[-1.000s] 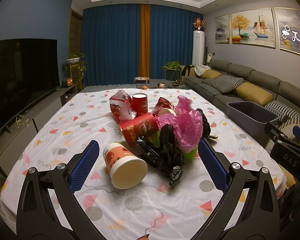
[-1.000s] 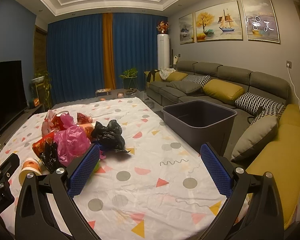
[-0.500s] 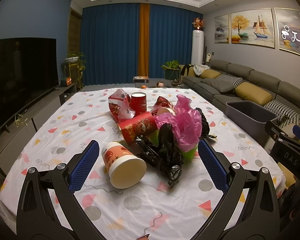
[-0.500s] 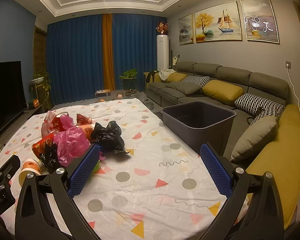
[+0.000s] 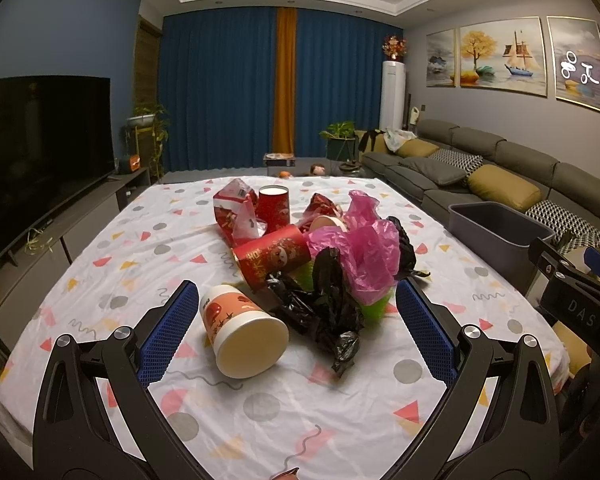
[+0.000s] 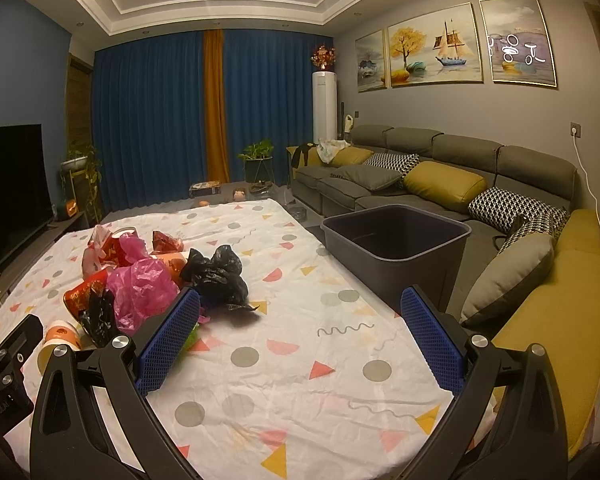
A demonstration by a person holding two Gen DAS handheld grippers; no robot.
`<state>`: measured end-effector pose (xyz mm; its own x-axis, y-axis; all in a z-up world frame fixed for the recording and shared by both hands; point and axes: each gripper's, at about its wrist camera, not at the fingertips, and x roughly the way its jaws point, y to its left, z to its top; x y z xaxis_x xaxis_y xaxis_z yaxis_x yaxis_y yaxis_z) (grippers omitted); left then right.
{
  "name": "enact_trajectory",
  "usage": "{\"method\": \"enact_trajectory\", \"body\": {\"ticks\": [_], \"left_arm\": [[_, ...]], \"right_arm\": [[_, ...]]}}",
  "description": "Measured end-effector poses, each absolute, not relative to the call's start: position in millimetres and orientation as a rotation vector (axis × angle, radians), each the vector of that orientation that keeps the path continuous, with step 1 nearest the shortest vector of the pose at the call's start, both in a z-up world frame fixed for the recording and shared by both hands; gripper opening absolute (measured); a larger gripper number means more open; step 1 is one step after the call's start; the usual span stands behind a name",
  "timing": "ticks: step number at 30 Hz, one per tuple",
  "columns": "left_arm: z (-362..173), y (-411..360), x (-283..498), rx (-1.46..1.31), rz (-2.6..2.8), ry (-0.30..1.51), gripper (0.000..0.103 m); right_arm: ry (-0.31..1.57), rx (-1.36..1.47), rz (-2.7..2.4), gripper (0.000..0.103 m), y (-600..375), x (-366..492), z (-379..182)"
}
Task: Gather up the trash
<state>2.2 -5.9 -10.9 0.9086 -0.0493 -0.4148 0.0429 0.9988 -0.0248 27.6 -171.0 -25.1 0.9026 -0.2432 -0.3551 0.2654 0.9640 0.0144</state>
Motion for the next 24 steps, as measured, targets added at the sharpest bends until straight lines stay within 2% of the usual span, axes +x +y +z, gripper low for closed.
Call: {"method": "enact_trajectory", "body": {"ticks": [24], "left_arm": [[-9.6,-5.5,5.3,-0.021,-0.052,0.426,0.097]], "right_arm": [[0.359,0.066,-0.258,0.098,-172.9,32.8,-27.1]]}}
